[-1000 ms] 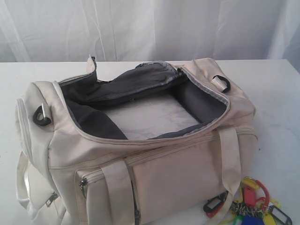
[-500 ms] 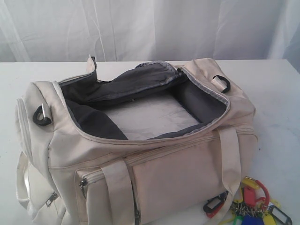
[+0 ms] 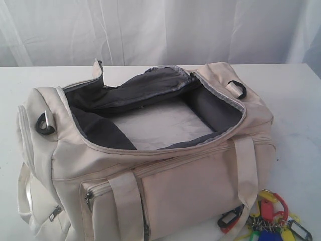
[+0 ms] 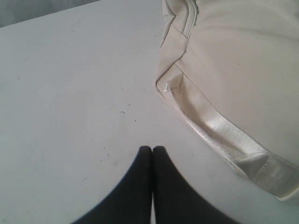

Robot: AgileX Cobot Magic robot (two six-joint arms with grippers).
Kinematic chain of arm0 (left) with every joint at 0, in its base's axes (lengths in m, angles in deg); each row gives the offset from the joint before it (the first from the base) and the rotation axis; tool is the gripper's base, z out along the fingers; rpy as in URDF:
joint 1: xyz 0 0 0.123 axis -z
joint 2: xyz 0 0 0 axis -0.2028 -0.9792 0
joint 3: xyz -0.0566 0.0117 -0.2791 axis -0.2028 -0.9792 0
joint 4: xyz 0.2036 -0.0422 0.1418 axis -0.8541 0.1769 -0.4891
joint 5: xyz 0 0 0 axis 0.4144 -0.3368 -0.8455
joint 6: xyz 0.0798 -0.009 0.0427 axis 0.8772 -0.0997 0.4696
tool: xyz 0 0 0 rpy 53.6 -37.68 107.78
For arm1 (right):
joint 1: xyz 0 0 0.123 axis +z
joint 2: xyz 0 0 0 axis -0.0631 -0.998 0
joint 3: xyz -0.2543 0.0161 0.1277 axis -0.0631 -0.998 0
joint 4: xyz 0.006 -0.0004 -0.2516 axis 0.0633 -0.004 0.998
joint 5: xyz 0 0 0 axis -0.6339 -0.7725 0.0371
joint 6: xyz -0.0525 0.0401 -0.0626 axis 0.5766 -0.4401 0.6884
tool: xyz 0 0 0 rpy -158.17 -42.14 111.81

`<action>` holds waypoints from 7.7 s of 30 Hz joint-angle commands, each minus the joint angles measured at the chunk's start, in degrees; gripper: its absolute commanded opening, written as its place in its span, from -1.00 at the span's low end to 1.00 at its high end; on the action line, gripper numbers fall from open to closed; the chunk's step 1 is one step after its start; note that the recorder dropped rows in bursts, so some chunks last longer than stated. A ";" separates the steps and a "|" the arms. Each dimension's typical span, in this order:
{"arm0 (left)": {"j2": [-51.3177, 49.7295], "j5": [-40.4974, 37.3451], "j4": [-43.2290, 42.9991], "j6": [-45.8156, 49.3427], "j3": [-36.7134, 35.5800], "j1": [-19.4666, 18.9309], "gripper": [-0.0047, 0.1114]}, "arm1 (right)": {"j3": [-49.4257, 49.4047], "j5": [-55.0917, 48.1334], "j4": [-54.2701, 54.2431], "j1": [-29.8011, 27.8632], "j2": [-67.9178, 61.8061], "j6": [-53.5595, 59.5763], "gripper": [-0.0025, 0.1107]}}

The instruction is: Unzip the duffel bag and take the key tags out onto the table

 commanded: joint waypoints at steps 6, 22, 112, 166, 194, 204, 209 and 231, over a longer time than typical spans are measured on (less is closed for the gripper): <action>0.30 0.26 -0.44 -0.23 -0.06 0.31 -0.90 | 0.20 -0.01 0.11 0.24 3.17 0.64 -0.96; 0.30 1.44 3.63 -9.51 -0.06 0.31 -0.90 | 0.20 -0.01 0.11 0.24 15.89 0.64 -0.96; 0.30 0.64 4.08 -8.96 -0.06 -4.65 -0.90 | -44.29 21.88 8.06 -14.01 32.84 0.64 -0.96; 0.30 0.64 4.08 -8.79 -0.06 -4.76 -0.90 | -44.29 21.61 8.06 -9.24 32.84 -0.68 -0.96; 0.30 0.64 4.08 -8.79 -0.06 -4.76 -0.90 | -44.29 21.61 8.06 -9.24 32.84 -0.68 -0.96; 0.30 0.64 4.08 -8.79 -0.06 -4.76 -0.90 | -44.29 21.61 8.06 -9.24 32.84 -0.68 -0.96; 0.30 0.64 4.08 -8.79 -0.06 -4.76 -0.90 | -44.29 21.61 8.06 -9.24 32.84 -0.68 -0.96; 0.30 0.64 4.08 -8.79 -0.06 -4.76 -0.90 | -44.29 21.61 8.06 -9.24 32.84 -0.68 -0.96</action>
